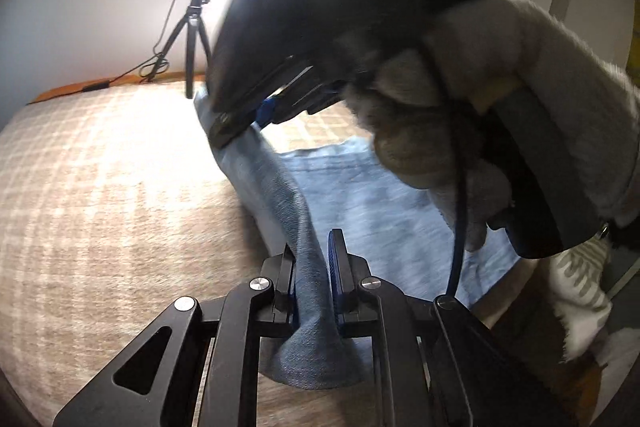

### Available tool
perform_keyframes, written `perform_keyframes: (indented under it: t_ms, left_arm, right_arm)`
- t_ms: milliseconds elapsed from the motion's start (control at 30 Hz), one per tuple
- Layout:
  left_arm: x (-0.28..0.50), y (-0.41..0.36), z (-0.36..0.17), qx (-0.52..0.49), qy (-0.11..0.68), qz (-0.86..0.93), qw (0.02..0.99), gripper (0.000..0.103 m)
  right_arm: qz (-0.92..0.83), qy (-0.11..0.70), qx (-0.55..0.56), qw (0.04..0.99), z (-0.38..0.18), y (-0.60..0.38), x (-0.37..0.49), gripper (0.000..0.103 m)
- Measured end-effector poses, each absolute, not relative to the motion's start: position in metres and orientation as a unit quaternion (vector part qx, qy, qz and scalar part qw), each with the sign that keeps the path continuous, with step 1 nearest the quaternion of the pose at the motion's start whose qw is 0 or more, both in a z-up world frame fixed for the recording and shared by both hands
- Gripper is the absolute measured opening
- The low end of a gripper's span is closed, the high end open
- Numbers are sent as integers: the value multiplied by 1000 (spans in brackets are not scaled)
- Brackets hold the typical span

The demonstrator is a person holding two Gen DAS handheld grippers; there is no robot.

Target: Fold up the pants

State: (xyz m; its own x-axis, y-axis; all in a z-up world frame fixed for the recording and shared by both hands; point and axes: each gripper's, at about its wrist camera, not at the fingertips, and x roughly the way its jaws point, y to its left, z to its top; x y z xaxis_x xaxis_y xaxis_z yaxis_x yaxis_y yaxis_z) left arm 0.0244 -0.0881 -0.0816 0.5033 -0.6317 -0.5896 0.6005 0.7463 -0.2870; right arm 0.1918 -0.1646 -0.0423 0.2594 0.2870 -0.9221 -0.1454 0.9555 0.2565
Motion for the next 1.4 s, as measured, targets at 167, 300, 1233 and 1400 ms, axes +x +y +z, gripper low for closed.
perform_keyframes:
  t_ms: [167,300,1233,1400]
  left_arm:
    - [25,-108,-62,-26,337,-389,857,12]
    - [22,-132,-47,-19,324,-417,849,12]
    - [6,-212,-87,117,350,-480,796,55]
    - [-7,-227,-96,127,357,-496,781,55]
  right_arm:
    - [122,555,116,814,-15,-218,174,4]
    - [101,529,140,831,5,-258,157,3]
    - [-91,488,213,842,-24,-521,59,0]
    - [-14,486,259,835,-36,-522,35,13]
